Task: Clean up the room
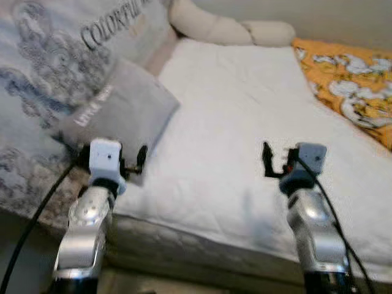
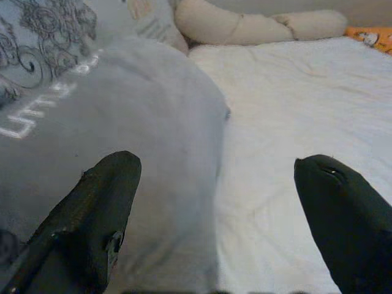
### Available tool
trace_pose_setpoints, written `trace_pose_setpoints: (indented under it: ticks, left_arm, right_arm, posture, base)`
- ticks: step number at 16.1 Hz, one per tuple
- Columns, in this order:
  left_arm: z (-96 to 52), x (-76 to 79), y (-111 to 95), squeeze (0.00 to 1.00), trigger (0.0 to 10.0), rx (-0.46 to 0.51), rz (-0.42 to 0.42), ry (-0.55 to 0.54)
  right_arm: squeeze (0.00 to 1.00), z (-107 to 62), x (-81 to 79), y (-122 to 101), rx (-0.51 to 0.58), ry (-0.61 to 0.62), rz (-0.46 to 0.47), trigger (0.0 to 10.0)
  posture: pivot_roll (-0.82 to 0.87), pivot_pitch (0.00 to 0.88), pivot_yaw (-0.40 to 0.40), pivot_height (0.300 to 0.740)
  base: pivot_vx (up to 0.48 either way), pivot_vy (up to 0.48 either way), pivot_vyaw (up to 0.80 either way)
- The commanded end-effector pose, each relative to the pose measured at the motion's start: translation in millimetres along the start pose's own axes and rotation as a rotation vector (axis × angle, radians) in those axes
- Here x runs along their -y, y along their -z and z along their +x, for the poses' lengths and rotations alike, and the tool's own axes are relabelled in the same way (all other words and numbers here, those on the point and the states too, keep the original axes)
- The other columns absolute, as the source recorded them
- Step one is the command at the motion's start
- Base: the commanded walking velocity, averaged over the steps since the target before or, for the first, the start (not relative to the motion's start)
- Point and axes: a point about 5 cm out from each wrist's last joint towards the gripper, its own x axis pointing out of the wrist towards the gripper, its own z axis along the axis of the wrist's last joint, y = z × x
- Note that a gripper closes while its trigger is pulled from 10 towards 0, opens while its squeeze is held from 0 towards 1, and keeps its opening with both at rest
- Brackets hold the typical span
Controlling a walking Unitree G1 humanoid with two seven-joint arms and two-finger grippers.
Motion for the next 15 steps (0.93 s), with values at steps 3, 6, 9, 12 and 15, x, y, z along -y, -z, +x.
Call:
trace_pose_setpoints:
  ticks: [3, 6, 9, 12, 15]
  left_arm:
    - [1.8, 1.6, -0.3, 1.0, 10.0, 0.004, 0.0, -0.015]
    - [0.8, 1.5, 2.5, 1.0, 10.0, -0.012, -0.019, -0.027]
    - [0.6, 5.1, 4.2, 1.0, 10.0, -0.028, -0.04, -0.017]
    - [0.7, 6.9, 5.0, 1.0, 10.0, -0.026, -0.034, -0.022]
    - [-0.4, 7.1, 6.0, 1.0, 10.0, -0.028, -0.038, -0.032]
  right_arm:
    - [1.0, 0.5, 4.6, -3.3, -0.003, 0.008, 0.003, 10.0]
    - [1.0, 2.0, 4.4, -2.5, -0.015, 0.003, -0.025, 10.0]
    - [1.0, 2.4, 5.5, -1.1, -0.029, -0.005, -0.028, 10.0]
    - [1.0, 2.5, 5.6, -3.1, -0.022, -0.016, -0.031, 10.0]
    - [1.0, 2.9, 4.4, -3.8, -0.026, -0.033, -0.044, 10.0]
  posture:
    - [-0.04, 0.0, -0.027, 0.74]
    - [-0.04, 0.0, -0.032, 0.74]
    - [-0.04, 0.0, -0.043, 0.74]
    - [-0.04, 0.0, -0.049, 0.74]
    - [-0.04, 0.0, -0.059, 0.74]
  base:
    - [0.0, -0.371, -0.5]
    - [0.0, -0.374, 0.0]
    - [0.0, -0.376, 0.0]
    - [0.0, -0.4, 0.0]
    - [0.0, -0.427, 0.0]
